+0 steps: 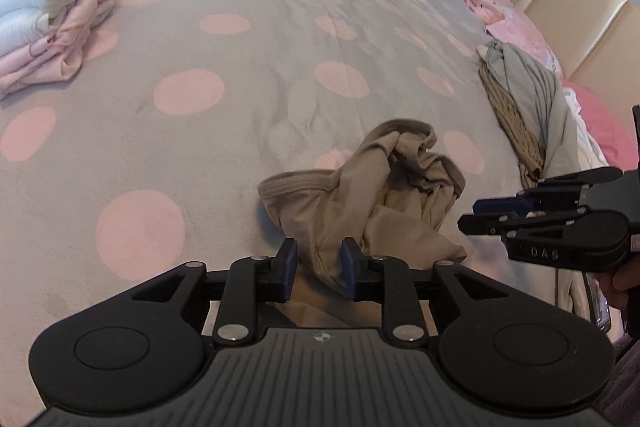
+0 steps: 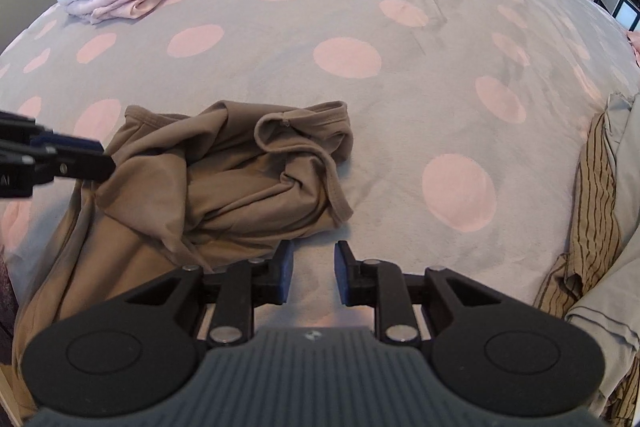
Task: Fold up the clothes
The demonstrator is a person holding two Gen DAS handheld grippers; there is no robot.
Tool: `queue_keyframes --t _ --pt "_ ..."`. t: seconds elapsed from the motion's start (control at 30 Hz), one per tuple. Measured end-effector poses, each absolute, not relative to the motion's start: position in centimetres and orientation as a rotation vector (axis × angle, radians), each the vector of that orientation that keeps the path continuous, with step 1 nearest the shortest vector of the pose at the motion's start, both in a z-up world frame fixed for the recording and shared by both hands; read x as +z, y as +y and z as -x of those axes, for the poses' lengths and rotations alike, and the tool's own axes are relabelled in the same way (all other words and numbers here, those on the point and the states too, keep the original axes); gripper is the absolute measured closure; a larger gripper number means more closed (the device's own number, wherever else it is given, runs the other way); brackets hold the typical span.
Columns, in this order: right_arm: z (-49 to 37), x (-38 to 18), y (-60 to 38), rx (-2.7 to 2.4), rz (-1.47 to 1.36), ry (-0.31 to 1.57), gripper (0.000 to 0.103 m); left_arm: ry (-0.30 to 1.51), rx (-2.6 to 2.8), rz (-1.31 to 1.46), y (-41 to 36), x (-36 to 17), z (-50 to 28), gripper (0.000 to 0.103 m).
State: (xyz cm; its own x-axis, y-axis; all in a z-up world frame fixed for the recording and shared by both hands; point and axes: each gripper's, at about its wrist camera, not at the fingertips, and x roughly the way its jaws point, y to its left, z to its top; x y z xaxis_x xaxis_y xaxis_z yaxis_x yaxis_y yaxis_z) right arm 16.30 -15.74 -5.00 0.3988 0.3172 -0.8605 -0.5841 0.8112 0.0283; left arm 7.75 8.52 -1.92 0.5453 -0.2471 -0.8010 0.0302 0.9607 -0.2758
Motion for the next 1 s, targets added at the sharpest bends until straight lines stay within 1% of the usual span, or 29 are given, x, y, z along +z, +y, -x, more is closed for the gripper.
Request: queue_keyframes --t 0.17,0.33,0.37,0.43,0.47,0.5,0.53,0.63,0.8,1.0 --pt "-17.8 -6.0 -16.5 0.538 0.142 1.064 0.077 1.015 -0.173 0.316 8.7 -2.8 -8.1 0.081" --pt "-19.2 -6.8 -17.2 0.515 -0.051 1.112 0.077 0.989 -0.218 0.391 8.8 -2.7 -8.1 0.081" --pt "-19.3 -6.8 -17.1 0.512 -0.059 1.117 0.079 0.989 -0.223 0.393 8.6 -2.6 -8.2 0.081" --pt "-19.3 -6.7 -16.7 0.507 -0.038 1.111 0.095 0.991 -0.224 0.365 8.1 -2.7 -8.3 0.082" --pt "-19.2 -6.5 -16.6 0.502 -0.023 1.101 0.100 0.983 -0.225 0.350 7.9 -2.7 -8.2 0.090" --pt "-19.1 -6.4 -16.4 0.497 -0.008 1.091 0.101 0.976 -0.227 0.336 7.8 -2.7 -8.2 0.096" --pt "-19.0 -6.2 -16.3 0.491 0.007 1.081 0.102 0.968 -0.228 0.322 7.7 -2.6 -8.1 0.098" --pt "-18.7 -5.0 -16.9 0.447 0.037 1.027 0.102 0.903 -0.193 0.293 8.0 -1.4 -7.6 0.101" --pt "-17.9 -2.4 -18.4 0.399 0.019 0.930 0.103 0.739 -0.112 0.299 9.7 1.8 -6.5 0.102" --pt "-15.5 2.7 -19.6 0.372 0.061 0.738 0.103 0.511 -0.086 0.281 10.9 8.1 -4.5 0.102"
